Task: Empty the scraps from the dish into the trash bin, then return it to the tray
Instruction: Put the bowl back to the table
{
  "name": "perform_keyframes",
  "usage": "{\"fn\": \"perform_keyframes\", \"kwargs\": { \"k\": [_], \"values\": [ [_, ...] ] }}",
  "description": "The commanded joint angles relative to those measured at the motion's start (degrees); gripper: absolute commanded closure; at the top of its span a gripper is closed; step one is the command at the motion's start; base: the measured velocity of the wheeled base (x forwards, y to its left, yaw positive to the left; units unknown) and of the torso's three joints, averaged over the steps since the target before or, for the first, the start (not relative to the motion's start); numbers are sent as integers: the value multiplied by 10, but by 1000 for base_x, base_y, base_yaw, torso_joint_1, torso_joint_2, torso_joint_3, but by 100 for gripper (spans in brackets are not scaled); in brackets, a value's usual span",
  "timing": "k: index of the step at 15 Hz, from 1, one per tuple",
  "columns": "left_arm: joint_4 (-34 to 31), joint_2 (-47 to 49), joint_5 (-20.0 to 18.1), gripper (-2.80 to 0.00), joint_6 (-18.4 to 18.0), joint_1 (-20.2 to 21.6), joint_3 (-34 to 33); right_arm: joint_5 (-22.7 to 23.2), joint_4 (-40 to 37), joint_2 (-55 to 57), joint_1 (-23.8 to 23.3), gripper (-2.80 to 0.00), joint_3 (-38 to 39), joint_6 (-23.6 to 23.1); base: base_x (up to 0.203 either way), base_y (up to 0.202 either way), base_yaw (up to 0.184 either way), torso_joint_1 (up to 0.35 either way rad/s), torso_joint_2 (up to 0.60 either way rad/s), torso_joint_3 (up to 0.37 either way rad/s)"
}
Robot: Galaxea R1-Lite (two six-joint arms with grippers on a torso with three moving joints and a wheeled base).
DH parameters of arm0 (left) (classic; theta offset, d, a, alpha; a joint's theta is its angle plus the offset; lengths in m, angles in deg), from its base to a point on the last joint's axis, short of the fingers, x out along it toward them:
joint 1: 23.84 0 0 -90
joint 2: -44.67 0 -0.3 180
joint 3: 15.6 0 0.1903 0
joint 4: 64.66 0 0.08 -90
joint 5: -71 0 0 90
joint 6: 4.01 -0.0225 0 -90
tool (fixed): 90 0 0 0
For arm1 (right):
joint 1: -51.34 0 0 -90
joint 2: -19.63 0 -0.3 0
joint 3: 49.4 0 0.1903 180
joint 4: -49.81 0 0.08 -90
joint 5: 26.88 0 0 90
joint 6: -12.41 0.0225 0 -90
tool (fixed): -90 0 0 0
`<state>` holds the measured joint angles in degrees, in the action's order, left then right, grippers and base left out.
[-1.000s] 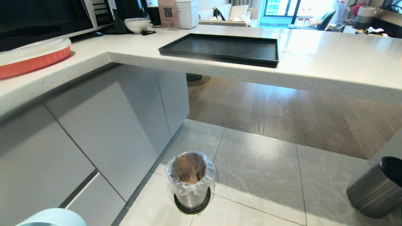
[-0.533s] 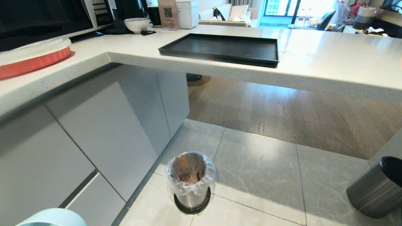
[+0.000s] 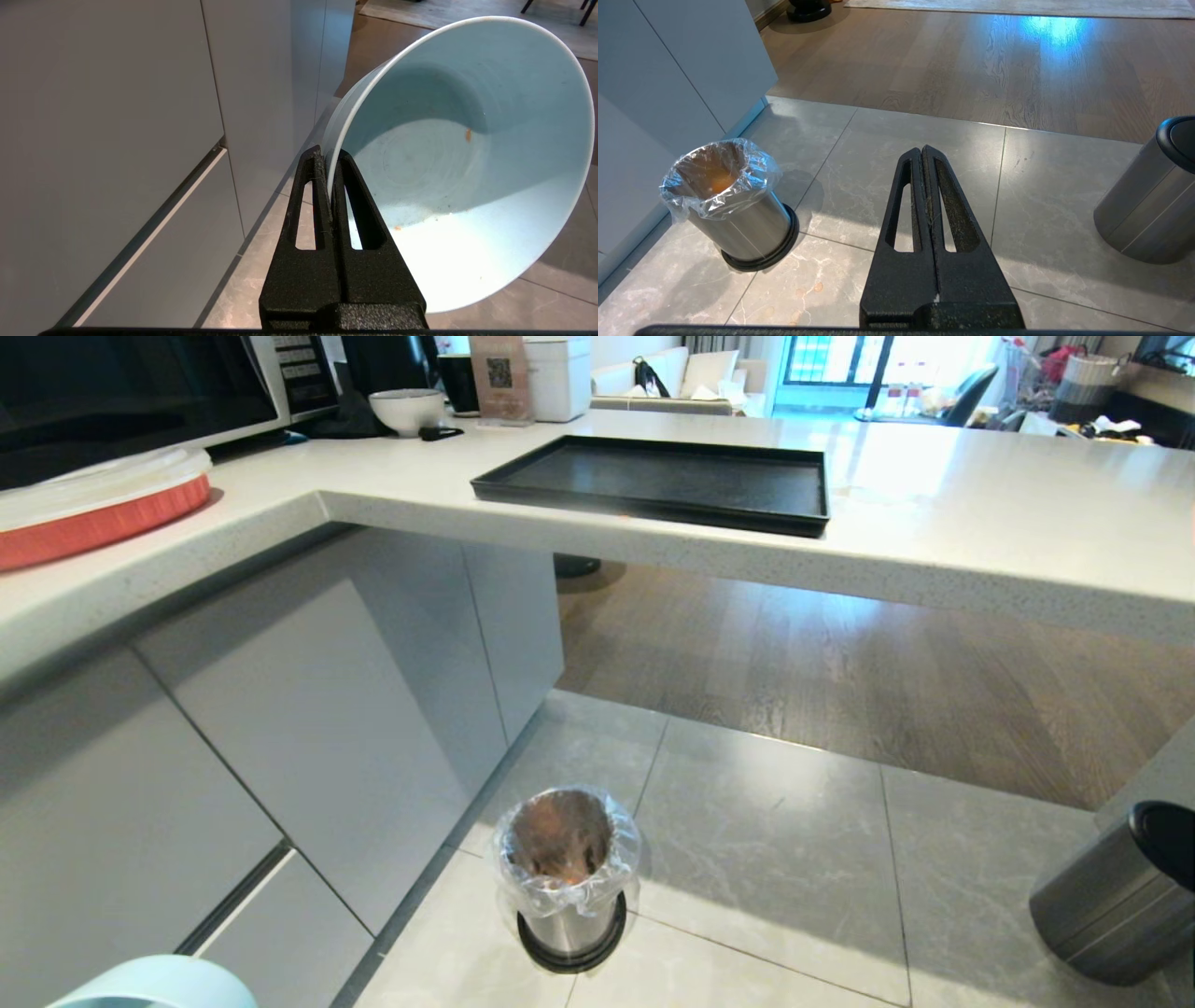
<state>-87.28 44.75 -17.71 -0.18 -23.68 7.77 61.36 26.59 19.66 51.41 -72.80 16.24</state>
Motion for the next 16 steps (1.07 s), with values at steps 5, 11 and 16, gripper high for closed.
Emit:
{"fn": "perform_keyframes", "kwargs": {
  "k": [5, 11, 16],
  "values": [
    [0, 0, 0, 0, 0, 0, 0, 0, 0, 0, 0, 0, 0, 0, 0, 0, 0, 0, 0, 0],
    [0, 0, 0, 0, 0, 0, 0, 0, 0, 0, 0, 0, -1, 0, 0, 0, 0, 0, 0, 0],
    [0, 0, 0, 0, 0, 0, 0, 0, 0, 0, 0, 0, 0, 0, 0, 0, 0, 0, 0, 0]
  ]
}}
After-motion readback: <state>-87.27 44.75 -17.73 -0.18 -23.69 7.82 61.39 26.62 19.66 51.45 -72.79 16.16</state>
